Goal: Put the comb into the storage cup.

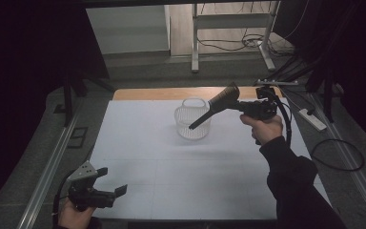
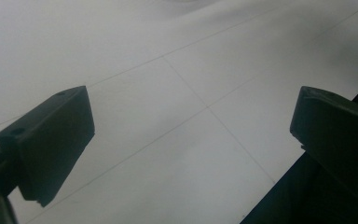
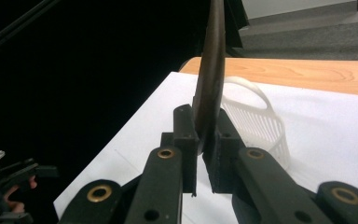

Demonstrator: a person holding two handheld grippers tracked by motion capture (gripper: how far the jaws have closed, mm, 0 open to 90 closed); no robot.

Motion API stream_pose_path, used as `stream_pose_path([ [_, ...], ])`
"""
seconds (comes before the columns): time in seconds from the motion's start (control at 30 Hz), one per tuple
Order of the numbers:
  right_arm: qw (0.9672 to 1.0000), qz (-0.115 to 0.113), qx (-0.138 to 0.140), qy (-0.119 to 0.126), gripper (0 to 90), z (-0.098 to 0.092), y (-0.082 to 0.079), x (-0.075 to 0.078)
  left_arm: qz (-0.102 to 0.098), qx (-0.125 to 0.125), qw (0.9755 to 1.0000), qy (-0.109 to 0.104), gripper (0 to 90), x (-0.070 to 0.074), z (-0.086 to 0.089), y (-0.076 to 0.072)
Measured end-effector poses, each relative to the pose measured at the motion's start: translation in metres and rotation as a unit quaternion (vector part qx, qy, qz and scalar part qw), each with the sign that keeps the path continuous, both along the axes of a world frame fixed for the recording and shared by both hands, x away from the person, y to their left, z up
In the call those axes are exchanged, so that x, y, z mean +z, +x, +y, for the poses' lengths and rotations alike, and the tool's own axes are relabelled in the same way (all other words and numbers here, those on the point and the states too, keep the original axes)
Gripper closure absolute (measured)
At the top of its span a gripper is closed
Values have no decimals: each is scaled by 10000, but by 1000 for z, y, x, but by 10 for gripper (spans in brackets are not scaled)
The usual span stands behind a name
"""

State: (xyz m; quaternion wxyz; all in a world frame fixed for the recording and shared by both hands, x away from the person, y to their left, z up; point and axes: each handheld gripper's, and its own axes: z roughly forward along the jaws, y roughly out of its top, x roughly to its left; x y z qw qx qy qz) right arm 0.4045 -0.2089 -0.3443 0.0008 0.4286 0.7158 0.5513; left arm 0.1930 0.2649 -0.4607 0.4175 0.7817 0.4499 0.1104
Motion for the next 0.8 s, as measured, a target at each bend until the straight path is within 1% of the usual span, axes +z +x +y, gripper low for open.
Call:
stream_pose_path([
  [0.1, 10000, -24, -40, -25, 834, 3, 4, 2, 6, 22, 10000, 29, 3, 0, 1, -1],
  [0.3, 9999, -83, -115, -89, 834, 9, 13, 8, 11, 49, 10000, -7, 6, 0, 4, -2],
  [0.4, 9997, -123, -140, -134, 834, 13, 18, 10, 0, 1, 10000, 34, 7, 0, 3, -2],
  [0.53, 9995, -133, -167, -230, 834, 19, 25, 7, -1, -23, 10000, 26, 8, 0, 3, -2],
  [0.8, 9990, -97, -246, -357, 834, 26, 35, -3, 44, -47, 10000, 44, 12, 0, 2, -1],
])
